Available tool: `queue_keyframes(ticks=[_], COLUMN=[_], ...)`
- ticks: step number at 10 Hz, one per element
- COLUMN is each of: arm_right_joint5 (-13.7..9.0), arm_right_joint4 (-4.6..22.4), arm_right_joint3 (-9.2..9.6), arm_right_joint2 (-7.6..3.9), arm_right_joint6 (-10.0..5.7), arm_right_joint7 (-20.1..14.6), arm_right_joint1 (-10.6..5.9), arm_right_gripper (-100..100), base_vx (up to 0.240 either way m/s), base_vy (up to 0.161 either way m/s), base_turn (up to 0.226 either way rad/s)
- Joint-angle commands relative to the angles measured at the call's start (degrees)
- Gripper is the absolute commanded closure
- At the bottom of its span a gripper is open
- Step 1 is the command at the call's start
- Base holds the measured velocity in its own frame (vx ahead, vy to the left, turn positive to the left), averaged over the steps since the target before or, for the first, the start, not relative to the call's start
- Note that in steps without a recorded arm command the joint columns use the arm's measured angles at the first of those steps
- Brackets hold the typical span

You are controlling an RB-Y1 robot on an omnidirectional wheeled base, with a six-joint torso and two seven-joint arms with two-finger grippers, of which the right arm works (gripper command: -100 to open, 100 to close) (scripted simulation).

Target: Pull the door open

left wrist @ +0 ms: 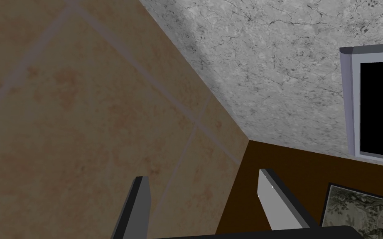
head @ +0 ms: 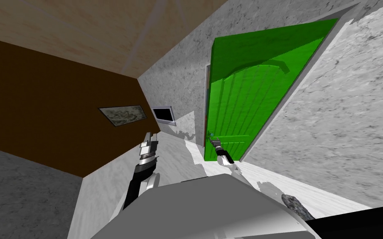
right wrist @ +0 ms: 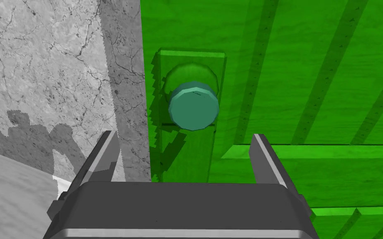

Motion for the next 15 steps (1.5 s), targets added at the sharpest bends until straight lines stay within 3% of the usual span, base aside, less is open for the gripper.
queue_keyframes(ticks=[1,2,4,5,6,11,12,15], arm_right_joint5=[-0.5,-0.7,-1.4,-1.1,-1.1,-1.1,-1.3,-1.4], arm_right_joint4=[0.9,1.3,2.7,1.4,1.4,1.4,1.1,0.5], arm_right_joint3=[-0.73,-1.09,-2.55,-2.04,-2.04,-2.04,-1.33,-0.08], arm_right_joint2=[-1.59,-2.14,-4.32,-3.32,-3.32,-3.32,-4.95,-6.95], arm_right_joint6=[-0.59,-0.82,-1.73,-1.38,-1.38,-1.38,-1.88,-2.58], arm_right_joint7=[-1.4,-1.9,-3.8,-2.8,-2.8,-2.8,-4.4,-6.6], arm_right_joint1=[0.03,0.05,0.16,0.92,0.92,0.92,1.71,2.68], arm_right_gripper=[-100,-100,-100,-100,100,100,100,100], base_vx=[0.163,0.136,0.161,0.077,-0.008,-0.015,-0.116,-0.204], base_vy=[0.033,0.027,0.0,-0.008,-0.004,-0.003,-0.082,-0.065], base_turn=[0.134,0.08,0.177,0.023,-0.042,0.0,0.195,0.174])
